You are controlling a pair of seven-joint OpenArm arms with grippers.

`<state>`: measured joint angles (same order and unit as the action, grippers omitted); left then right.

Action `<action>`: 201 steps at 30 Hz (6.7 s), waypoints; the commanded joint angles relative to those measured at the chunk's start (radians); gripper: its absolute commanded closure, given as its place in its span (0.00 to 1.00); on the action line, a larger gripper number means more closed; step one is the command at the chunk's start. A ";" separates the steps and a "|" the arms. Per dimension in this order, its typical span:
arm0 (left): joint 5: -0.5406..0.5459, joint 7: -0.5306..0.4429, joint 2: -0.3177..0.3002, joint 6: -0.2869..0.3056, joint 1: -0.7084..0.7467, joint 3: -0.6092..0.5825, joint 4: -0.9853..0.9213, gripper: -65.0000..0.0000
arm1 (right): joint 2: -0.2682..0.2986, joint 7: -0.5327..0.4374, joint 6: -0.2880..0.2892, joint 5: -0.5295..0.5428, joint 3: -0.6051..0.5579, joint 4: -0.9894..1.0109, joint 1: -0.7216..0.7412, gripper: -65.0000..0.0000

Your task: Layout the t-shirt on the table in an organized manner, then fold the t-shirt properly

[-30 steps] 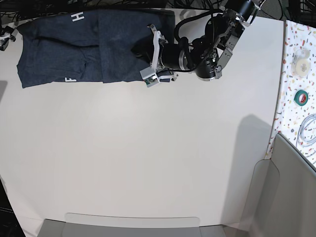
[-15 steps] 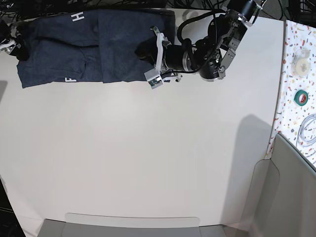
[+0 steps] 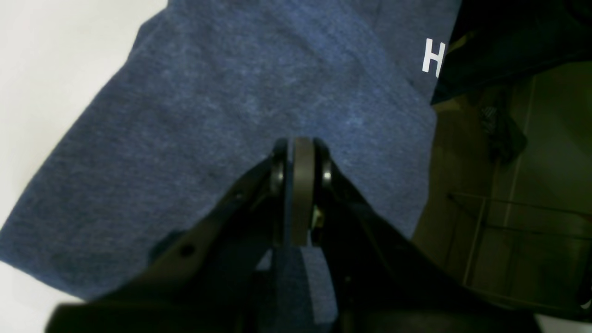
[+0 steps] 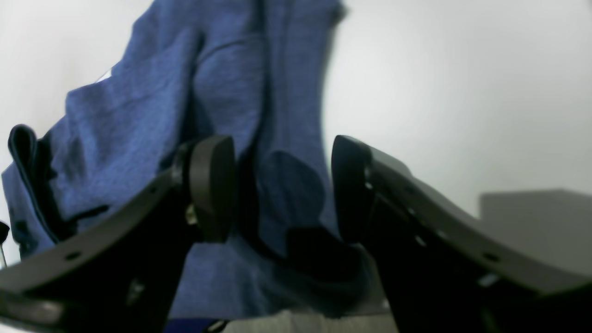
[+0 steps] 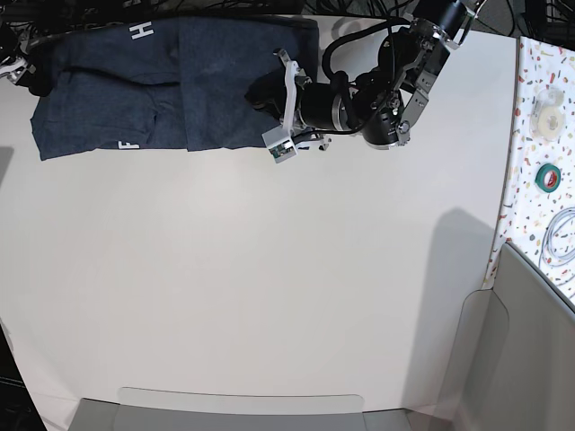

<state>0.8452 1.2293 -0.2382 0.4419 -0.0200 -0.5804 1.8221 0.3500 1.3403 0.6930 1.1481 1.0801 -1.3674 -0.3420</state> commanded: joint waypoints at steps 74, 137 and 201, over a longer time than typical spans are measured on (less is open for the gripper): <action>0.018 -0.102 -0.168 -0.139 0.173 0.380 -0.304 0.99 | -0.265 -0.017 0.005 -0.188 -0.949 -0.639 0.202 1.00; 0.019 -0.138 -0.100 -0.140 -0.073 0.396 -0.407 0.99 | -0.312 -0.075 0.005 -0.656 -1.544 -0.580 0.578 0.37; 0.115 0.053 -0.152 -0.140 -0.027 0.162 0.186 0.68 | -0.342 -0.117 0.005 -0.658 -0.908 -0.402 0.307 1.00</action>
<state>0.9482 1.2999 -0.3874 0.2985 -0.0364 -0.4198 1.9957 0.0074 1.2442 0.6926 0.4702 0.1741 -1.7546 -0.0471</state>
